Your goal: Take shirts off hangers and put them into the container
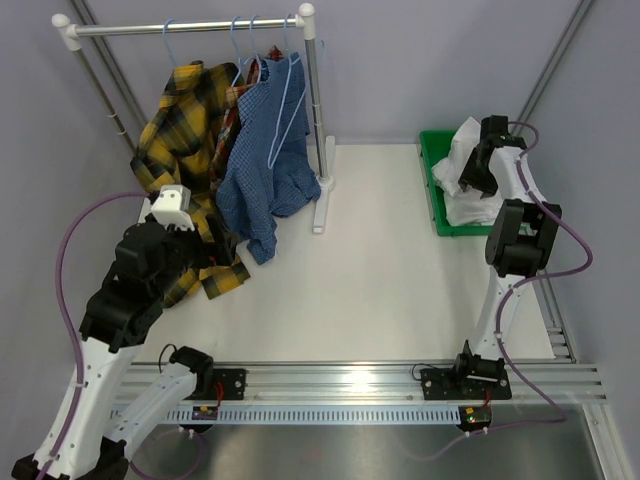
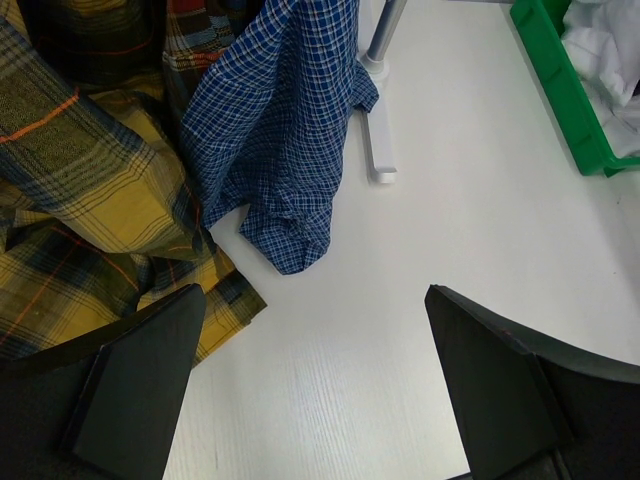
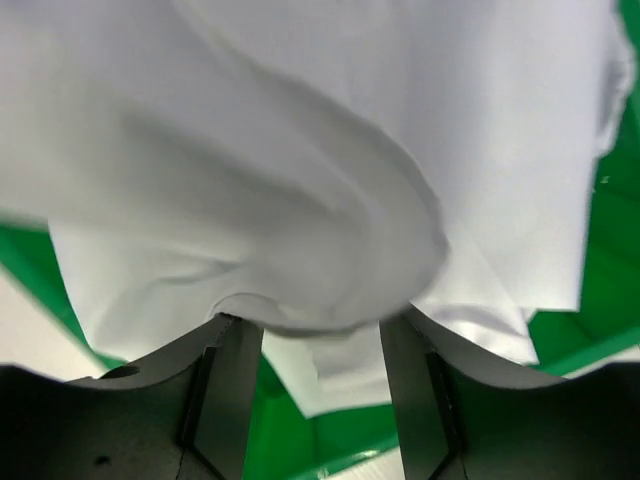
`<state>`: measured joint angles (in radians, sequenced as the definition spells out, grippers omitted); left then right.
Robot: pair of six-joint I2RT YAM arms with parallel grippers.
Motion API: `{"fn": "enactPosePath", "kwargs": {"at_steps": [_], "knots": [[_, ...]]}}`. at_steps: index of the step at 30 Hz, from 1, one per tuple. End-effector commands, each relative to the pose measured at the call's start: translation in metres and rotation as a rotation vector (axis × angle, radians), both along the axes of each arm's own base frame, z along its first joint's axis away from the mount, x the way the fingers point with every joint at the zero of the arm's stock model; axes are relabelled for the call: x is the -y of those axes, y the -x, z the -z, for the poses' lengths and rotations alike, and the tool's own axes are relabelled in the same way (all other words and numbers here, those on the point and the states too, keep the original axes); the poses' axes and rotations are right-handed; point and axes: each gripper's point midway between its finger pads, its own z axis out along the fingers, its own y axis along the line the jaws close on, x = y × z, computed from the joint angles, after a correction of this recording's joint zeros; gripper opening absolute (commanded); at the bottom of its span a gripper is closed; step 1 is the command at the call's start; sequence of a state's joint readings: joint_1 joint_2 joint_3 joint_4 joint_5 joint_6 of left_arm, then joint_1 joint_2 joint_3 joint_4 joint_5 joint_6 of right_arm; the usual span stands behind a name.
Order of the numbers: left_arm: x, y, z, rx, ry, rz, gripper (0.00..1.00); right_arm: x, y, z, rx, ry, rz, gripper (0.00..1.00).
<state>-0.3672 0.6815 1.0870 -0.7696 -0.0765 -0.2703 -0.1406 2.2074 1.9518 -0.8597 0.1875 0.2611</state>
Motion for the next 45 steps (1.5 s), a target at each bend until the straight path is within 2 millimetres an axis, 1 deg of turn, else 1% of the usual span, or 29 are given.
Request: {"fn": "enactPosePath", "kwargs": {"at_steps": [1, 5, 8, 11, 12, 13, 14, 15, 17, 18, 20, 21, 23, 24, 26, 27, 28, 29, 30, 31, 32, 35, 36, 38, 39, 40, 41, 42, 45], "knots": [[-0.002, 0.000, -0.024, 0.065, 0.025, -0.012, 0.99, -0.005, -0.006, -0.077, 0.176, 0.003, -0.025, 0.59], [-0.002, 0.000, -0.024, 0.066, 0.026, -0.011, 0.99, -0.007, -0.007, -0.109, 0.254, 0.000, -0.032, 0.61], [-0.002, 0.001, -0.025, 0.072, 0.029, -0.009, 0.99, -0.011, -0.003, -0.140, 0.323, -0.007, -0.032, 0.66], [-0.002, 0.002, -0.026, 0.076, 0.027, -0.008, 0.99, -0.016, 0.000, -0.162, 0.384, -0.021, -0.040, 0.73], [-0.003, 0.002, -0.028, 0.079, 0.026, -0.009, 0.99, -0.018, 0.003, -0.178, 0.420, -0.024, -0.042, 0.75], [-0.003, 0.002, -0.029, 0.082, 0.027, -0.009, 0.99, -0.019, 0.005, -0.187, 0.444, -0.024, -0.045, 0.81], [-0.003, 0.002, -0.030, 0.085, 0.028, -0.009, 0.99, -0.020, 0.007, -0.195, 0.465, -0.026, -0.044, 0.84], [-0.003, 0.002, -0.032, 0.090, 0.028, -0.010, 0.99, -0.021, 0.012, -0.214, 0.508, -0.024, -0.050, 0.87], [-0.003, 0.002, -0.035, 0.096, 0.028, -0.009, 0.99, -0.024, 0.018, -0.235, 0.561, -0.024, -0.055, 0.94], [-0.003, 0.002, -0.036, 0.098, 0.028, -0.009, 0.99, -0.028, 0.026, -0.257, 0.610, -0.027, -0.069, 0.97], [-0.004, 0.003, -0.041, 0.110, 0.028, -0.008, 0.99, -0.032, 0.034, -0.280, 0.667, -0.032, -0.088, 0.99], [-0.004, 0.003, -0.042, 0.114, 0.028, -0.007, 0.99, -0.039, 0.043, -0.300, 0.715, -0.042, -0.119, 0.99], [-0.003, 0.003, -0.046, 0.119, 0.030, -0.004, 0.99, -0.046, 0.055, -0.325, 0.772, -0.049, -0.152, 0.99], [-0.003, 0.002, -0.048, 0.122, 0.031, -0.003, 0.99, -0.052, 0.068, -0.346, 0.823, -0.051, -0.175, 1.00], [-0.001, 0.002, -0.053, 0.129, 0.035, 0.005, 0.99, -0.058, 0.081, -0.367, 0.889, -0.051, -0.198, 0.99], [-0.001, 0.001, -0.055, 0.132, 0.036, 0.007, 0.99, -0.065, 0.100, -0.390, 0.955, -0.051, -0.231, 1.00], [0.000, 0.002, -0.062, 0.147, 0.039, 0.012, 0.99, -0.068, 0.105, -0.398, 0.995, -0.046, -0.250, 1.00], [0.000, 0.001, -0.066, 0.153, 0.038, 0.014, 0.99, -0.071, 0.116, -0.409, 1.030, -0.041, -0.263, 0.99], [0.000, 0.001, -0.068, 0.156, 0.036, 0.015, 0.99, -0.076, 0.136, -0.429, 1.085, -0.032, -0.281, 0.99], [-0.001, 0.001, -0.073, 0.167, 0.028, 0.014, 0.99, -0.079, 0.146, -0.436, 1.101, -0.028, -0.299, 1.00], [-0.003, 0.002, -0.084, 0.193, 0.032, 0.012, 0.99, -0.084, 0.165, -0.454, 1.145, -0.004, -0.332, 0.99], [-0.010, 0.003, -0.102, 0.240, 0.012, -0.010, 0.99, -0.086, 0.194, -0.471, 1.189, 0.050, -0.356, 1.00], [-0.017, 0.006, -0.114, 0.275, 0.003, -0.035, 0.99, -0.087, 0.213, -0.480, 1.223, 0.073, -0.359, 0.99], [-0.024, 0.010, -0.127, 0.311, -0.004, -0.064, 0.99, -0.087, 0.225, -0.477, 1.222, 0.100, -0.365, 0.99], [-0.030, 0.014, -0.137, 0.340, -0.004, -0.082, 0.99, -0.089, 0.244, -0.482, 1.253, 0.115, -0.369, 0.99], [-0.037, 0.015, -0.143, 0.358, -0.014, -0.113, 0.99, -0.091, 0.251, -0.483, 1.272, 0.123, -0.374, 0.99], [-0.041, 0.018, -0.147, 0.371, -0.019, -0.126, 0.99, -0.093, 0.252, -0.471, 1.255, 0.117, -0.384, 0.99], [-0.048, 0.021, -0.154, 0.390, -0.026, -0.158, 0.99, -0.095, 0.268, -0.477, 1.292, 0.133, -0.388, 1.00], [-0.061, 0.029, -0.161, 0.418, -0.035, -0.208, 0.99, -0.101, 0.280, -0.469, 1.298, 0.142, -0.410, 0.99]]}}
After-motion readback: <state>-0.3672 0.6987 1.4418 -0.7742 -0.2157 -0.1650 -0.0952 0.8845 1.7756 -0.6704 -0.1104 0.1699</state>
